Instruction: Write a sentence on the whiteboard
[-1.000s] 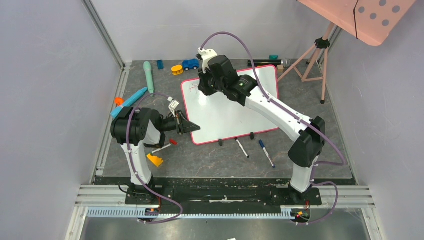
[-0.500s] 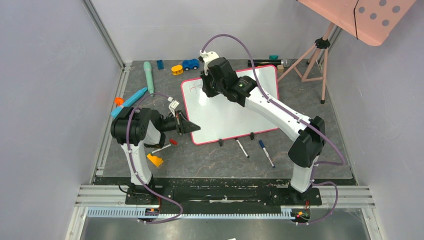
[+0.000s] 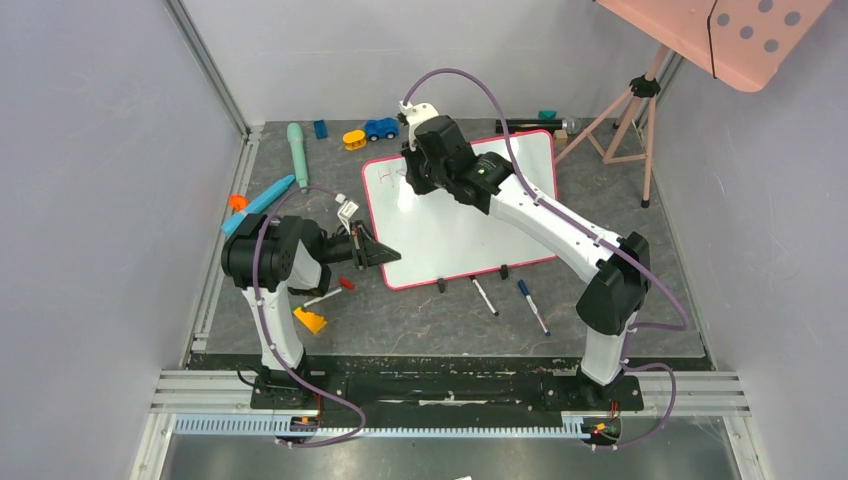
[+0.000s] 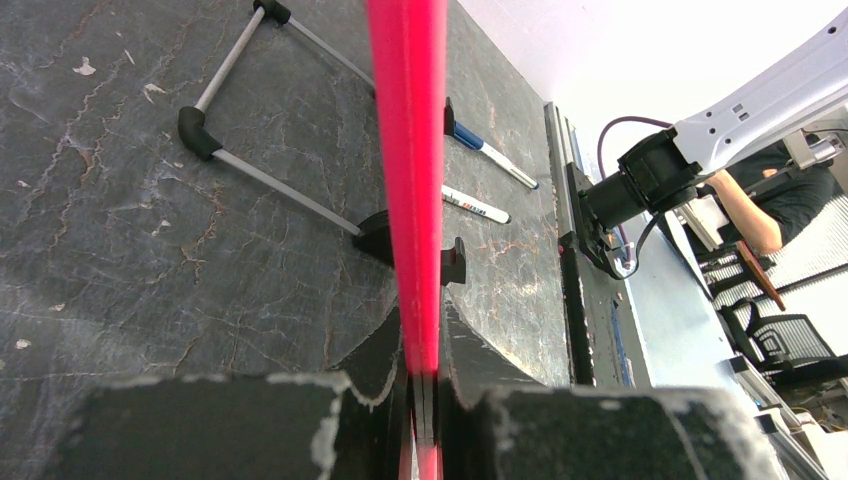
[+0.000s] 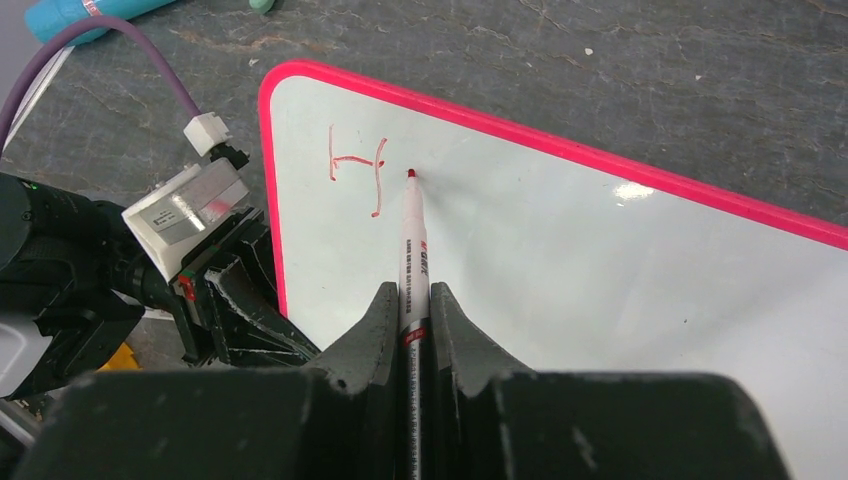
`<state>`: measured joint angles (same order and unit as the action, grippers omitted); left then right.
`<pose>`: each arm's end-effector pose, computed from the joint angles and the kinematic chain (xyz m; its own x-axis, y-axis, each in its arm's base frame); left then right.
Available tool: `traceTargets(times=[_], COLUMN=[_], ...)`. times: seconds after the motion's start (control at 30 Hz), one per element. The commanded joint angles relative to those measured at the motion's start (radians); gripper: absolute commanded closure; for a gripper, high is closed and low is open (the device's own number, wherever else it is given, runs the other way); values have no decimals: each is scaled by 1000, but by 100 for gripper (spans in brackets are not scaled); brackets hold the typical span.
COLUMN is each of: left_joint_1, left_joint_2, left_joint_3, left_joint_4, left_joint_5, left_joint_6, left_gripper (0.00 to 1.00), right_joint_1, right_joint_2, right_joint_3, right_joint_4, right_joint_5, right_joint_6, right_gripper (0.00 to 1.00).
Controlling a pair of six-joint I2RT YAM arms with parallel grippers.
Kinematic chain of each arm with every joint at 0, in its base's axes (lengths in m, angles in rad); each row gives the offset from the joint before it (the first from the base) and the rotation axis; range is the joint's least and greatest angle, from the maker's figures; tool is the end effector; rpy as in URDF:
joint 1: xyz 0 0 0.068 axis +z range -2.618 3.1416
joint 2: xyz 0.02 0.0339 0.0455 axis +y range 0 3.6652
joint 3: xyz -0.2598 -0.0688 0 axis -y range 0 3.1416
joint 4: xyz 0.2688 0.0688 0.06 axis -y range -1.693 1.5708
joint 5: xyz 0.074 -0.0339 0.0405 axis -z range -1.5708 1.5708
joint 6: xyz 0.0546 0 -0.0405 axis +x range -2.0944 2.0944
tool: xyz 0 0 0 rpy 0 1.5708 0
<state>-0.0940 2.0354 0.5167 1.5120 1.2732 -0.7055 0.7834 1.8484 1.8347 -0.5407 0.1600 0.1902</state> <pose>0.2941 -0.0802 0.0798 -0.6401 -0.1306 -0.7571 0.7412 0.1543 -0.6533 0.3388 0.3252 0.3523 -0.4798 -0.2145 -0.8507 -0.5194 0.8510 0.0784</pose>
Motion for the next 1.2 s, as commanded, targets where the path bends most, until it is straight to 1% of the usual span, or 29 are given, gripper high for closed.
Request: traceTargets(times=[0.0,0.43,0.7,0.9,1.03,1.17], left_joint_1=[-11,-10,-10,-12,-12,-12], left_joint_2=[0,-2,-2,-2,-2,-2], left_joint_3=[-6,-8,-7,-8,-7,-8], left_joint_4=[45,45,45,45,45,45], left_joint_5=[1,0,0,1,0,0], left_joint_6=[111,112,112,112,113,112], left_gripper=[98,98,98,98,98,98], right_joint_1=[-1,-1,-1,-1,-2,-5], right_joint_2=[-30,-11,-39,-65,-66,-56], right_joint_3=[7,16,-43,-84,-73,-47], right_joint_4=[2,-1,-2,-9,-24,-28], right_joint_5=[44,-11,-30,1,55,67], right_joint_6=[1,-6,-4,3,10,16], right_gripper=[100,100,100,100,100,100])
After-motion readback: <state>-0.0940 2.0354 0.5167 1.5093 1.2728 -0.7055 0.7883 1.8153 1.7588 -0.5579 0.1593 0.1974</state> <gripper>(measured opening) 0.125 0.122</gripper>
